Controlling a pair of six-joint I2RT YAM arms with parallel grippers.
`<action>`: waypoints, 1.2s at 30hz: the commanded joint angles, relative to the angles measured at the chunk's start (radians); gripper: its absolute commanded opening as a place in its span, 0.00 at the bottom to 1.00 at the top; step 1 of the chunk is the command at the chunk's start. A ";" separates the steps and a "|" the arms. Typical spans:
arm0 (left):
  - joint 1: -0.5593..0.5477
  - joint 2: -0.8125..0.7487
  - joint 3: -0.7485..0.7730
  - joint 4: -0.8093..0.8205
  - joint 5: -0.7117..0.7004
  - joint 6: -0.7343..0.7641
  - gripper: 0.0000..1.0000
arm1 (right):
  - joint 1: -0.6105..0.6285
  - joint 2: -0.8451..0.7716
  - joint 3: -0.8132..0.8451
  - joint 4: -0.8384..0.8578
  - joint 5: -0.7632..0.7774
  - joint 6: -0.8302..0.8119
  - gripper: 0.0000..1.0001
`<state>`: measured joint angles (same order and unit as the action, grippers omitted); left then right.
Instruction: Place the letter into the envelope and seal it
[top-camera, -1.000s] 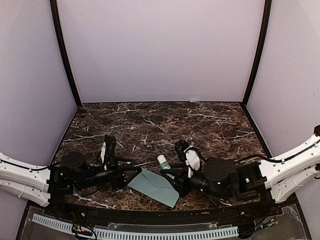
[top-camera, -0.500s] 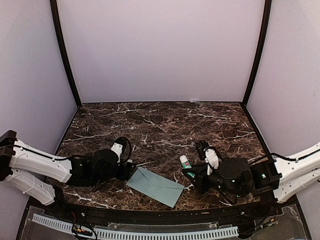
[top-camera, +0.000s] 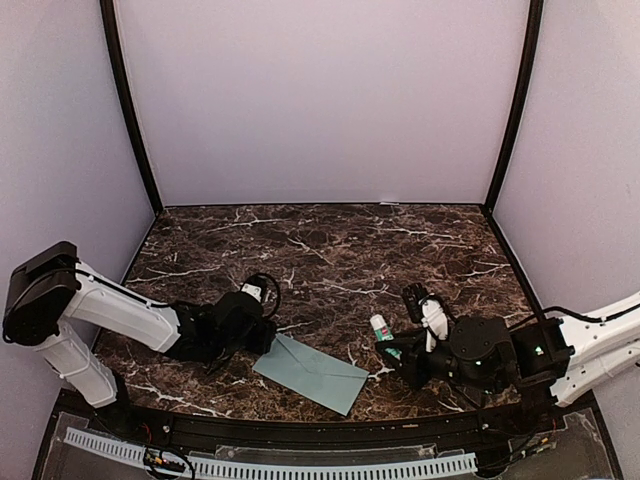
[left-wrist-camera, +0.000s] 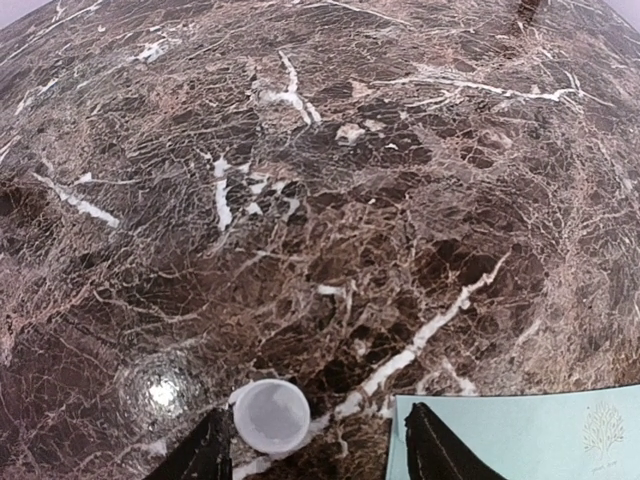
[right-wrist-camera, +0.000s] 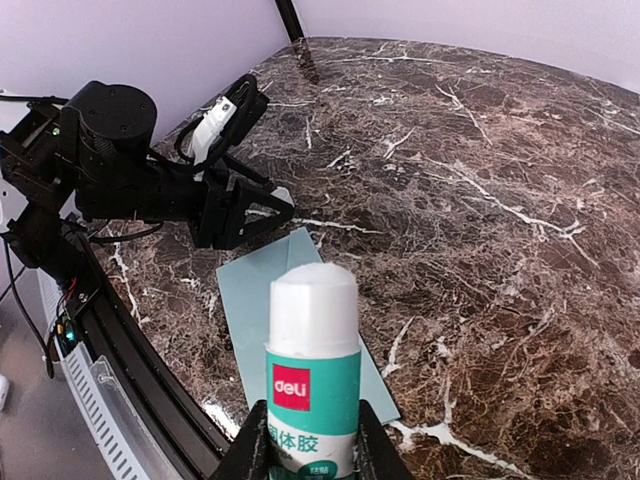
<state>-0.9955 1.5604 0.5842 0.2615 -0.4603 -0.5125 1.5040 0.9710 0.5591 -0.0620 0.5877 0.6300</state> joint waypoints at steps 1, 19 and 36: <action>0.021 0.026 0.020 -0.019 -0.025 -0.024 0.58 | -0.006 -0.016 -0.015 0.000 -0.008 0.014 0.00; 0.051 0.109 0.044 0.141 0.051 0.074 0.25 | -0.005 -0.081 -0.014 -0.095 0.001 0.051 0.00; -0.119 0.273 0.340 0.102 0.305 0.329 0.24 | -0.194 -0.087 0.185 -0.477 -0.323 0.088 0.00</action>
<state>-1.0752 1.7638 0.8619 0.3874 -0.2028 -0.2665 1.3544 0.8726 0.6674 -0.4595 0.4000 0.7372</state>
